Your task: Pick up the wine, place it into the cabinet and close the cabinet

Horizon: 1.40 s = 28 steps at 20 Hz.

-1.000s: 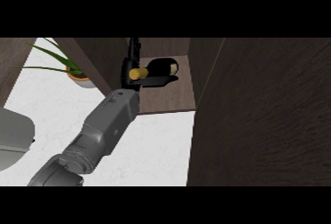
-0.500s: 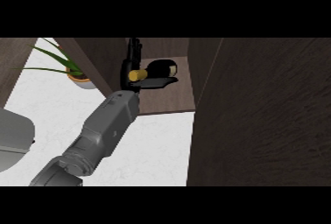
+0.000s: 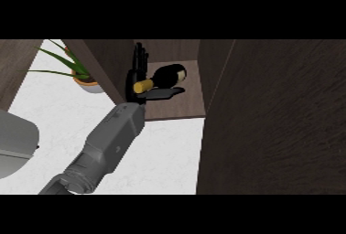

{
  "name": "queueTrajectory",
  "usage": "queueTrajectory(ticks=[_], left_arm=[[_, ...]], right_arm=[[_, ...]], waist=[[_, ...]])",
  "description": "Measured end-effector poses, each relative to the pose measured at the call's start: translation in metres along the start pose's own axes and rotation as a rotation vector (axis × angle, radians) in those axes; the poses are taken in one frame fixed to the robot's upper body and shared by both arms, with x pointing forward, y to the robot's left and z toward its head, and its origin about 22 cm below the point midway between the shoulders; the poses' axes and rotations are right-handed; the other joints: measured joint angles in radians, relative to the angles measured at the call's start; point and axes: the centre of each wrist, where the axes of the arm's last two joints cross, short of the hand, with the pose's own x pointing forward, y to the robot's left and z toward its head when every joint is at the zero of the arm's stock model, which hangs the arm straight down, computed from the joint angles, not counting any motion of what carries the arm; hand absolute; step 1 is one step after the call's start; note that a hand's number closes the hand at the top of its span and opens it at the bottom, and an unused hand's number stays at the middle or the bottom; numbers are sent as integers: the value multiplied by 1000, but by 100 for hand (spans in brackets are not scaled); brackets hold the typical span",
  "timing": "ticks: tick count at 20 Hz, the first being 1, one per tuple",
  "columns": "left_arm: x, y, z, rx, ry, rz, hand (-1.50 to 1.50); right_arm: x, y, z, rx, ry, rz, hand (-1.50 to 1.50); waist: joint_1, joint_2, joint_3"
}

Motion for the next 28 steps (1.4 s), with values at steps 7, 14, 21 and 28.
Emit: queueTrajectory(ticks=[7, 14, 21, 28], left_arm=[[-7, -15, 46, -13, 34, 4, -150], [11, -45, 95, -41, 15, 14, -150], [42, -56, 139, -50, -1, 73, -150], [79, -35, 176, -4, -9, 77, -150]], right_arm=[[-1, -4, 2, -33, 14, 8, -150], [0, -5, 5, -62, 17, 20, -150], [2, -11, 10, -88, 24, 49, -150], [2, -13, 11, -95, 27, 59, -150]], waist=[[33, -7, 0], [63, -7, 1], [71, -7, 1], [73, -6, 1]])
